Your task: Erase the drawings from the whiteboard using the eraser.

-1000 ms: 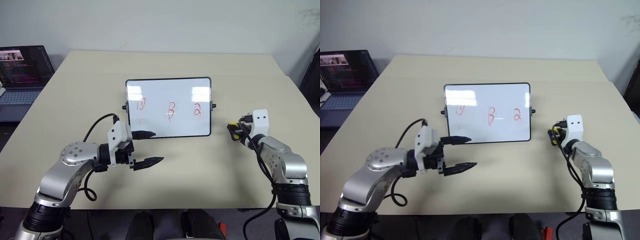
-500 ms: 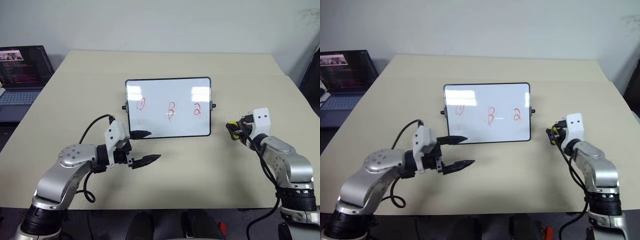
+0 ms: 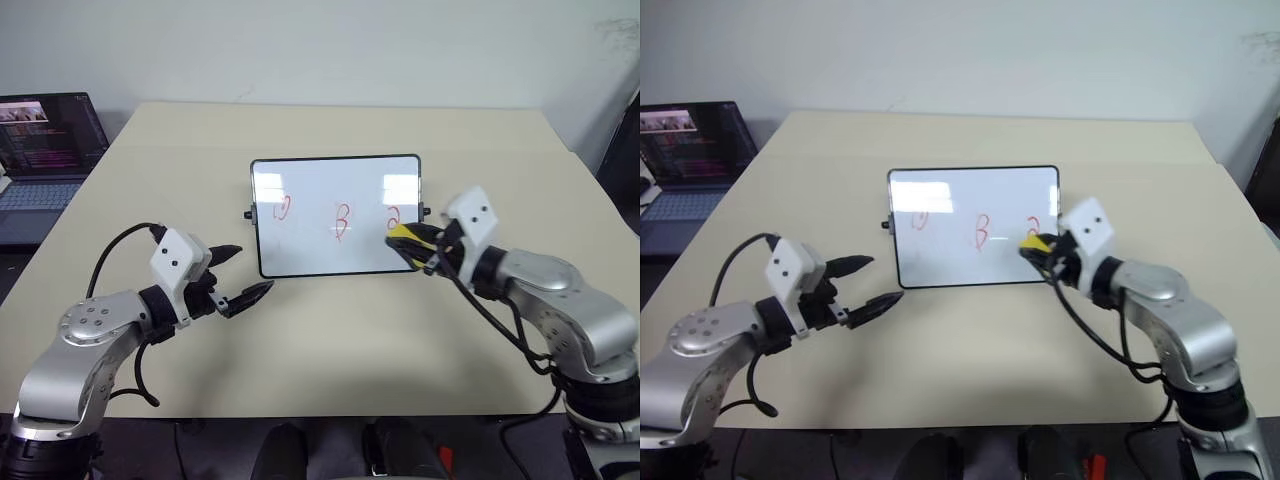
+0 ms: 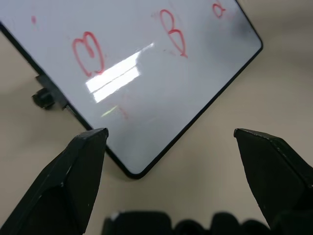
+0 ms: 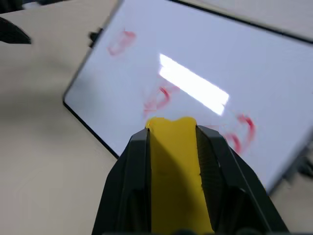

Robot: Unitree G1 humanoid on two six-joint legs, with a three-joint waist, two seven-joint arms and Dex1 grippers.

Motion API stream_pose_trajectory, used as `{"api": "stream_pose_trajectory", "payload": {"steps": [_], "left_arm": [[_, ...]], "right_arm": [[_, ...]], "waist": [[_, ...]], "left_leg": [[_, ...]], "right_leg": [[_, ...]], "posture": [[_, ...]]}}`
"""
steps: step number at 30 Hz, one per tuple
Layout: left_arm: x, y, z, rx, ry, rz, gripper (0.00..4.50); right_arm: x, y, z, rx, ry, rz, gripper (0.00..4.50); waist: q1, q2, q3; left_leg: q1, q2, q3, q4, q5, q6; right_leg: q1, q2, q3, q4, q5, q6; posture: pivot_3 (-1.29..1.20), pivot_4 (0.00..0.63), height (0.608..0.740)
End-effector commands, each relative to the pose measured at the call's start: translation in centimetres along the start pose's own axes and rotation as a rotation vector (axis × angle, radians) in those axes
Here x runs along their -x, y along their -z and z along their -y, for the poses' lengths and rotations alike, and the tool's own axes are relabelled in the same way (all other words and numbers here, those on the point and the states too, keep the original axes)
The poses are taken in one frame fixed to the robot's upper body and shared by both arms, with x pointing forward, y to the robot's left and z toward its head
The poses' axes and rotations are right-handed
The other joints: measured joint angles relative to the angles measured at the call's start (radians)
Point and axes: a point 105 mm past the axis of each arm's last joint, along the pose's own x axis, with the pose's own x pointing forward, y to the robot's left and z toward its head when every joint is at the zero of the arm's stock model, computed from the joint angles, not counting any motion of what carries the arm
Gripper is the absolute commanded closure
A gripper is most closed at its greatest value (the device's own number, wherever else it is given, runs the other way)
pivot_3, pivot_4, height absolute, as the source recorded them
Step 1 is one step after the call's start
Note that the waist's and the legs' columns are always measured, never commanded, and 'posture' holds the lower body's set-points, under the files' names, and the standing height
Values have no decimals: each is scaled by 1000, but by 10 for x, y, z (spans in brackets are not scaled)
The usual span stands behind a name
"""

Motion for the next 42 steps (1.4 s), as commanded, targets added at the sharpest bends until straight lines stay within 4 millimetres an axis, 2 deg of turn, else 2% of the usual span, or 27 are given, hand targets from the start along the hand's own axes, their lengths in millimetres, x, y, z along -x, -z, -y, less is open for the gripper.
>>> {"api": "stream_pose_trajectory", "payload": {"steps": [1,2,6,10,15,20,26,33,36,42], "left_arm": [[8,-5,-19,-46,-95,-22,0],[8,-5,-20,-48,-101,-25,0],[12,-4,-33,-57,-157,-48,0],[13,-7,-39,-71,-157,-51,0],[15,-6,-41,-76,-157,-57,0],[13,-5,-39,-83,-132,-70,0],[11,-6,-40,-89,-128,-62,0],[8,-5,-35,-85,-113,-53,0],[6,-3,-33,-88,-102,-56,0],[3,-3,-30,-83,-83,-51,0]], "right_arm": [[-24,-19,-7,152,-35,54,3515],[-28,-21,-7,170,-40,57,3516],[-72,-38,-19,312,-74,85,3517],[-101,-52,-30,330,-122,111,3518],[-124,-67,-36,400,-150,125,3518],[-143,-76,-30,473,-134,111,3518],[-160,-72,-17,520,-83,83,3519],[-163,-33,-22,605,-189,-57,3521],[-160,-24,-27,632,-235,-88,3521],[-162,-55,-3,671,-53,2,3521]], "waist": [[0,0,0],[1,0,0],[0,0,0],[1,-1,0],[1,-1,0],[1,-1,0],[0,-1,0],[1,-1,-1],[0,-1,-1],[1,-1,0]], "left_leg": [[0,0,0,0,0,0],[0,0,0,0,0,0],[-3,0,0,0,0,0],[-14,1,0,2,0,0],[-16,1,-1,2,0,0],[-16,1,-2,3,0,0],[-15,1,-2,3,0,0],[-15,1,-2,3,0,0],[-15,1,-3,6,0,0],[-14,0,-4,13,0,0]], "right_leg": [[0,0,0,0,0,0],[0,0,0,0,0,0],[-3,0,0,0,3,-5],[-12,0,-2,2,3,-6],[-14,-3,-3,1,3,-6],[-14,-4,-3,2,4,-6],[-14,-4,-3,4,4,-6],[-14,-5,-3,4,4,-6],[-14,-5,-3,8,4,-7],[-14,-5,-3,16,4,-8]], "posture": [[0,150,740],[0,150,740],[0,150,740],[0,150,740],[0,150,740],[0,150,740],[0,150,740],[0,150,740],[0,150,740],[0,150,740]]}}
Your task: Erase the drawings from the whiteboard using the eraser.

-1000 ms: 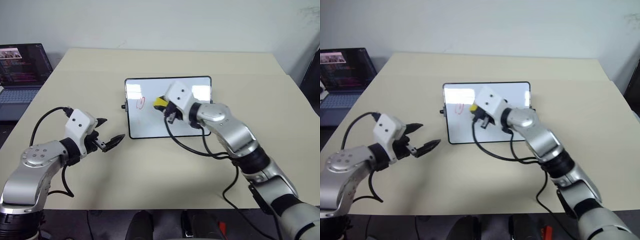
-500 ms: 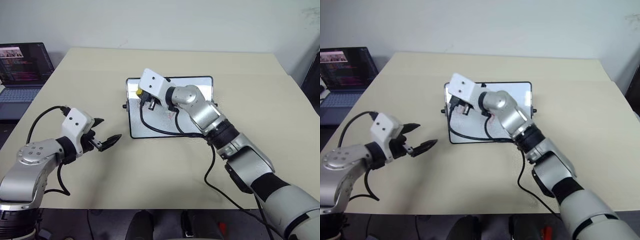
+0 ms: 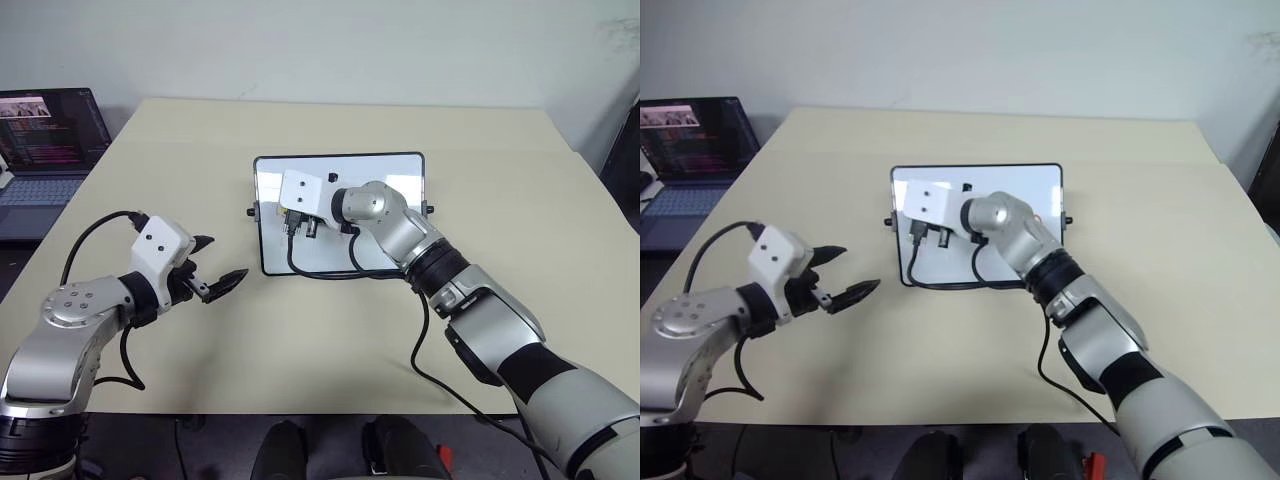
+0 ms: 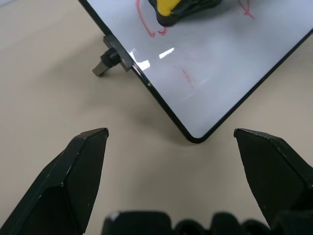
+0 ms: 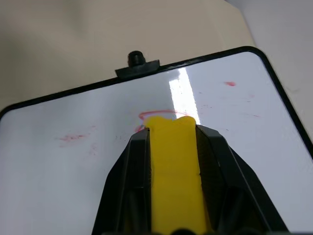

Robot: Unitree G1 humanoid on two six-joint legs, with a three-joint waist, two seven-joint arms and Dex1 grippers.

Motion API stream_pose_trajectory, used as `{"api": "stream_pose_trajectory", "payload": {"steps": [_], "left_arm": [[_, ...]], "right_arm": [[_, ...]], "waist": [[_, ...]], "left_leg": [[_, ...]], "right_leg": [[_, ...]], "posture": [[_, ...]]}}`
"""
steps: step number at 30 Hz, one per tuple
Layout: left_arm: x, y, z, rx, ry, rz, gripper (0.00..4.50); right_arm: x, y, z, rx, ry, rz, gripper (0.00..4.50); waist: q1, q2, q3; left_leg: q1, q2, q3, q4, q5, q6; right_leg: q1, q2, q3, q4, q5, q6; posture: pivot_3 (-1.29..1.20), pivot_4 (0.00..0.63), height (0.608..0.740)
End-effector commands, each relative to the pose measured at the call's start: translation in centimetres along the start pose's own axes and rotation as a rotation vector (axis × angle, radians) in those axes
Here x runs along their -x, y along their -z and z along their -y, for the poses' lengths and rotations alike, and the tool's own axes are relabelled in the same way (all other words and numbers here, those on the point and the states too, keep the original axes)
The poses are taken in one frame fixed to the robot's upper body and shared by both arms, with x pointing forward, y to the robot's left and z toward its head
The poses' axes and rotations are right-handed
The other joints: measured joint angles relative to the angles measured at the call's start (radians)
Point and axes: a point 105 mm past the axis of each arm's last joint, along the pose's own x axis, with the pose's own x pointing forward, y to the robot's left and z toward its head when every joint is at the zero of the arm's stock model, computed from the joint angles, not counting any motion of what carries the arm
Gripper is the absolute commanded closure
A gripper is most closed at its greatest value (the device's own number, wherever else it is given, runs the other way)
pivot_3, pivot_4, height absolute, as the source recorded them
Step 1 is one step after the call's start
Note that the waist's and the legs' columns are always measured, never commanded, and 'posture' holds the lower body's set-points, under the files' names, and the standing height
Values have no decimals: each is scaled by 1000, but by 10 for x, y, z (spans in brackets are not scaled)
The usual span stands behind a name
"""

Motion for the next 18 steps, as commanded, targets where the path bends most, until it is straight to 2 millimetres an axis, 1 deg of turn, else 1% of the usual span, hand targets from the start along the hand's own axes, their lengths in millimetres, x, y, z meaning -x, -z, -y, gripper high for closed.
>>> {"api": "stream_pose_trajectory", "payload": {"steps": [1,3,5,7,10,12,13,16,18], "left_arm": [[-1,-9,1,-36,8,35,0],[-2,-9,2,-35,10,36,0],[-3,-9,3,-34,16,38,0],[-4,-9,4,-34,19,40,0],[-5,-9,5,-35,27,41,0],[-6,-9,5,-37,31,41,0],[-6,-9,4,-38,31,42,0],[-5,-9,4,-37,30,41,0],[-6,-9,5,-36,33,40,0]], "right_arm": [[7,-10,32,29,139,20,3521],[7,-10,33,35,144,21,3522],[4,-5,21,32,82,6,3522],[1,1,3,30,2,-10,3523],[1,3,-11,34,-70,-12,3523],[2,3,-14,40,-79,-13,3523],[2,2,-13,44,-69,-11,3523],[4,-6,12,52,75,14,3523],[5,-10,22,53,134,26,3523]], "waist": [[0,0,0],[0,0,0],[-1,0,0],[0,0,0],[0,0,0],[0,0,0],[0,0,0],[-1,0,0],[-1,0,0]], "left_leg": [[0,0,0,0,0,0],[0,0,1,0,0,0],[0,0,1,0,0,0],[0,1,1,0,0,0],[0,1,0,-1,0,0],[0,1,0,0,0,0],[0,1,-1,0,0,0],[0,1,-2,0,0,0],[0,1,-2,0,0,0]], "right_leg": [[0,0,0,0,0,-1],[0,0,-1,1,1,-1],[0,1,-1,1,1,-1],[0,1,-1,0,1,-1],[0,1,0,0,1,-1],[0,1,0,0,1,-1],[0,1,0,0,1,-1],[0,1,-1,1,1,-1],[0,1,-1,1,1,-1]], "posture": [[0,150,740],[0,150,740],[0,150,740],[0,150,740],[0,150,740],[0,150,740],[0,150,740],[0,150,740],[0,150,740]]}}
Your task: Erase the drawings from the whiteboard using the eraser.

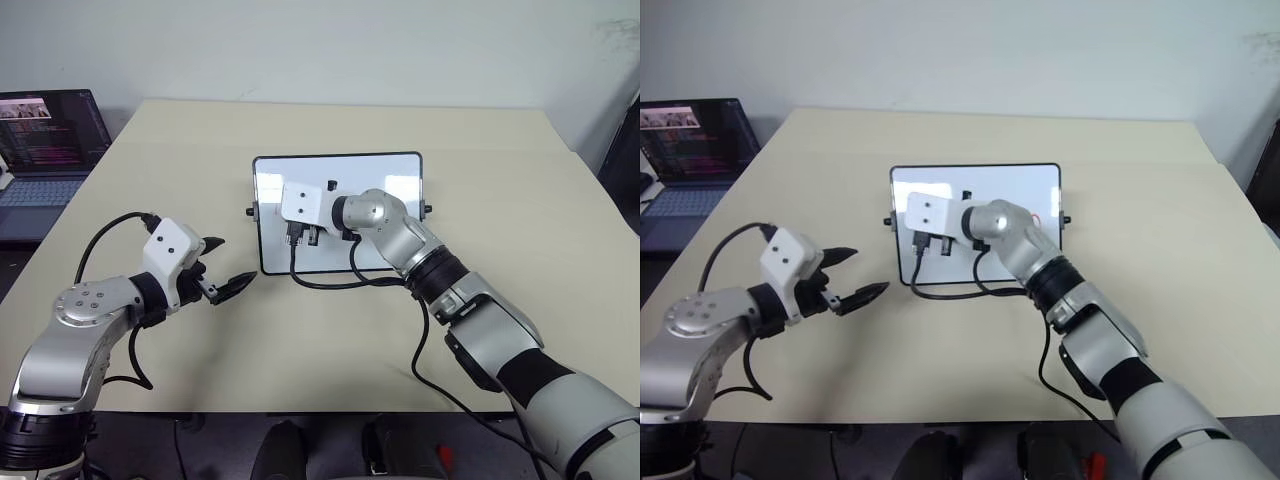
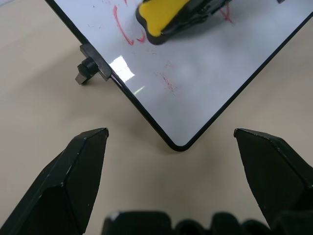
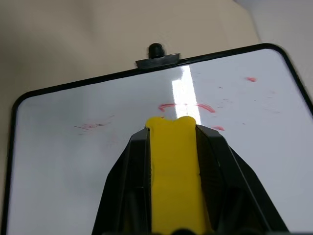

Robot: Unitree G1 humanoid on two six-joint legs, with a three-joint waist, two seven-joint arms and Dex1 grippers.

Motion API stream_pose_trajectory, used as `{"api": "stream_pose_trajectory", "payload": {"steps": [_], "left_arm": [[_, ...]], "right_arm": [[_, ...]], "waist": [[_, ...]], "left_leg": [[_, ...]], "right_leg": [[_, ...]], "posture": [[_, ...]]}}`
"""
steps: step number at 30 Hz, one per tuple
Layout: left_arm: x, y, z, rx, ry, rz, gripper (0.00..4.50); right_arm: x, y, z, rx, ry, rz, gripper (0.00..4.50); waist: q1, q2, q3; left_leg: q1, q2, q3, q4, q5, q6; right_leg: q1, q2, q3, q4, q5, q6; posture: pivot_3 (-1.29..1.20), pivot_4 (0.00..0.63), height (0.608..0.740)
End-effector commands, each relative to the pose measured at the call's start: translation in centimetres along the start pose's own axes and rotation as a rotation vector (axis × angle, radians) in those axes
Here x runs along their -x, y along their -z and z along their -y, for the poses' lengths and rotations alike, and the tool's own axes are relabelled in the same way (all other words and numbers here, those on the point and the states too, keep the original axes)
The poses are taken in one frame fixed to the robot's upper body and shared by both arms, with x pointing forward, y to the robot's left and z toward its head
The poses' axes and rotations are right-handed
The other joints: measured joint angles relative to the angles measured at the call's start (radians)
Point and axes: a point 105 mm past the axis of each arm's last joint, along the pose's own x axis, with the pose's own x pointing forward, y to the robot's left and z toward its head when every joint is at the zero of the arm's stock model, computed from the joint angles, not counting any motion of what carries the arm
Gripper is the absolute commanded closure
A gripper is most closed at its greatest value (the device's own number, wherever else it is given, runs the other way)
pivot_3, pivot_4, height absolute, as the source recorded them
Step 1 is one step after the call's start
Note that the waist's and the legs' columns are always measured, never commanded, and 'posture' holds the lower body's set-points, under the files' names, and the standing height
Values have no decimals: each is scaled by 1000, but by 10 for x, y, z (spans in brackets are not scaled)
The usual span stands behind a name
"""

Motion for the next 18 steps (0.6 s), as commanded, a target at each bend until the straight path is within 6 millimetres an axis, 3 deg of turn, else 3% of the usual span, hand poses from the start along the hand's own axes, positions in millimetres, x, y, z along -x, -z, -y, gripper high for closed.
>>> {"api": "stream_pose_trajectory", "payload": {"steps": [1,6,9,12,18], "left_arm": [[-1,-8,-1,-28,-1,27,0],[-1,-7,0,-27,5,28,0],[-2,-8,-1,-27,2,31,0],[-2,-8,1,-29,8,33,0],[-3,-9,1,-30,13,35,0]], "right_arm": [[6,-9,31,20,139,19,3523],[3,-8,25,10,107,14,3523],[0,-1,-1,1,-36,-4,3523],[1,2,-10,14,-90,-15,3523],[3,-11,24,36,106,29,3523]], "waist": [[0,0,0],[0,0,0],[0,0,0],[0,0,0],[0,0,0]], "left_leg": [[0,0,0,0,0,0],[-1,0,1,0,0,0],[0,0,1,-1,0,0],[0,0,0,-1,0,0],[0,0,0,0,0,0]], "right_leg": [[0,0,0,0,0,0],[0,0,1,-1,0,0],[0,0,1,-1,0,0],[0,0,0,-1,0,0],[0,0,0,0,0,0]], "posture": [[0,150,740],[0,150,740],[0,150,740],[0,150,740],[0,150,740]]}}
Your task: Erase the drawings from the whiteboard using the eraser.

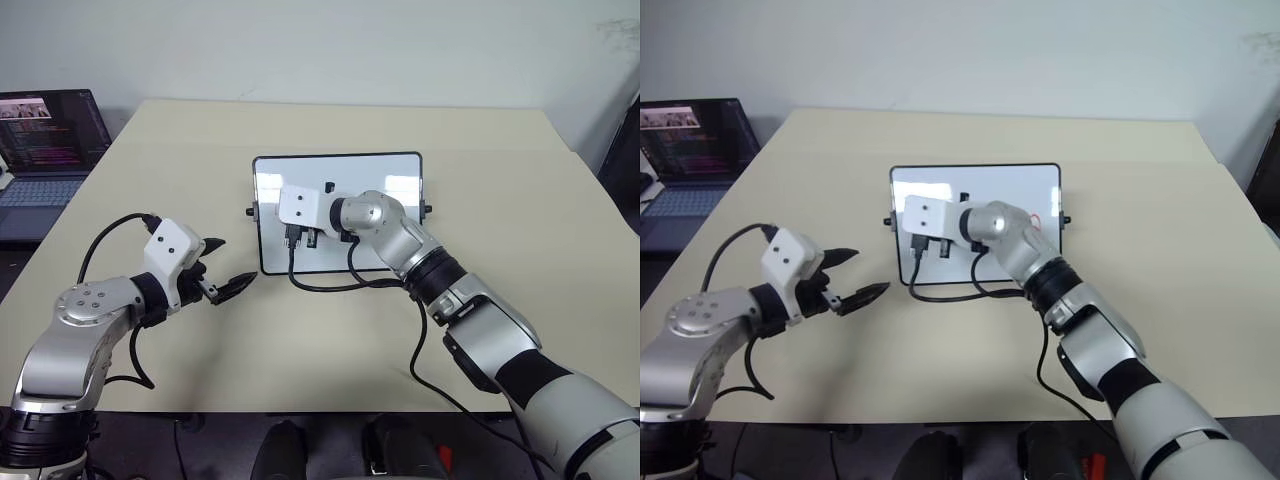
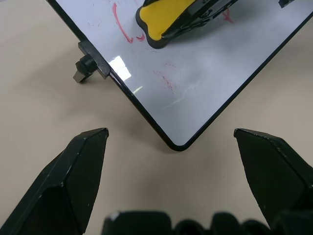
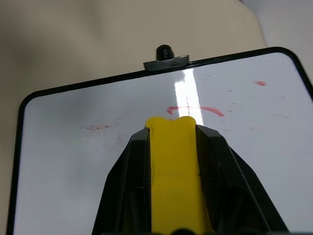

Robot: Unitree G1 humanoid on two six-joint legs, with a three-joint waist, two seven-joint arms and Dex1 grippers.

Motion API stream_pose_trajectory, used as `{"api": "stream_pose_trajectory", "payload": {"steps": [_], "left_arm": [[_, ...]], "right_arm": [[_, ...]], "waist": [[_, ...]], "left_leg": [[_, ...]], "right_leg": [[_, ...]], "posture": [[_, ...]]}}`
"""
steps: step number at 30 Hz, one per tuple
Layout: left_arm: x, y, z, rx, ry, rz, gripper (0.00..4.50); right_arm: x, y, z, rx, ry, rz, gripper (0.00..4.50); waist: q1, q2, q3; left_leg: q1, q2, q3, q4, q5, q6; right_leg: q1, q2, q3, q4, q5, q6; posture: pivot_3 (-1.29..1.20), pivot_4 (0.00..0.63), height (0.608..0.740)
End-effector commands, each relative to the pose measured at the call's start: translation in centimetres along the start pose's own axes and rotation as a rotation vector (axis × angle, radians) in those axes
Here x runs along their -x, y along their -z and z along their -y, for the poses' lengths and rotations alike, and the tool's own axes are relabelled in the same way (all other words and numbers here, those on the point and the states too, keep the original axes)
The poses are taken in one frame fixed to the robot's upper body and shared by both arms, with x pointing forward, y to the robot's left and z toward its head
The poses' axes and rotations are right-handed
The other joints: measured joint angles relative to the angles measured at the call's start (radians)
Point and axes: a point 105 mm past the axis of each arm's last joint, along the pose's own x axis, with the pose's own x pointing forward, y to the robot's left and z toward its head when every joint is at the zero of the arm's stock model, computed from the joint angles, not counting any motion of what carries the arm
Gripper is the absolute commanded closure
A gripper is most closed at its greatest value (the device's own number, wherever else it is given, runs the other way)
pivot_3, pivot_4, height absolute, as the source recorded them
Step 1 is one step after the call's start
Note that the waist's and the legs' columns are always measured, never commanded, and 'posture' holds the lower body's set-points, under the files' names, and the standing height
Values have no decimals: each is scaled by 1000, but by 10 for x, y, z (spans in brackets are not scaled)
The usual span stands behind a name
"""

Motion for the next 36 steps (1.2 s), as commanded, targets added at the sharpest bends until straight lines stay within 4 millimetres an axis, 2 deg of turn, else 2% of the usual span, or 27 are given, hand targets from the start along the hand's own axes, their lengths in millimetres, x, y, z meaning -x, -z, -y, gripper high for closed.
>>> {"api": "stream_pose_trajectory", "payload": {"steps": [1,6,11,14,21,24,28,31,34,36], "left_arm": [[-2,-10,3,-41,11,32,0],[-2,-11,2,-42,10,36,0],[-3,-11,4,-40,13,38,0],[-3,-11,5,-39,16,40,0],[-6,-12,5,-43,29,39,0],[-7,-13,4,-45,30,41,0],[-8,-14,4,-47,29,46,0],[-7,-12,5,-44,26,43,0],[-5,-11,5,-42,23,41,0],[-4,-11,5,-43,21,39,0]], "right_arm": [[6,-12,33,22,150,31,3523],[3,-15,34,35,159,44,3523],[-2,-7,6,48,14,13,3523],[-2,-5,-2,52,-32,7,3523],[3,-26,34,67,191,82,3523],[2,-29,36,65,204,92,3523],[-3,-28,27,61,171,87,3523],[-8,-23,10,55,83,71,3523],[-11,-13,-16,55,-58,34,3523],[-10,-12,-20,57,-80,30,3523]], "waist": [[1,0,0],[0,0,0],[0,0,0],[0,0,0],[0,0,0],[0,0,0],[-1,0,0],[-1,0,0],[-1,0,0],[0,0,0]], "left_leg": [[0,0,0,0,0,0],[-1,0,1,-1,0,0],[-1,0,1,-1,0,0],[0,0,0,-1,0,0],[0,0,0,0,0,0],[-1,0,0,-1,0,0],[-1,0,1,-1,0,0],[-1,0,1,-1,0,0],[-1,0,1,-1,0,0],[-1,0,1,-1,0,0]], "right_leg": [[0,0,0,0,0,0],[0,0,0,-1,0,0],[0,0,1,-1,0,0],[0,0,0,-1,0,0],[0,0,0,0,0,0],[0,0,0,-1,0,0],[-1,0,1,-2,0,0],[-1,0,1,-2,0,0],[-1,0,1,-2,0,0],[-1,0,1,-2,0,0]], "posture": [[0,150,740],[0,150,740],[0,150,740],[0,150,740],[0,150,740],[0,150,740],[0,150,740],[0,150,740],[0,150,740],[0,150,740]]}}
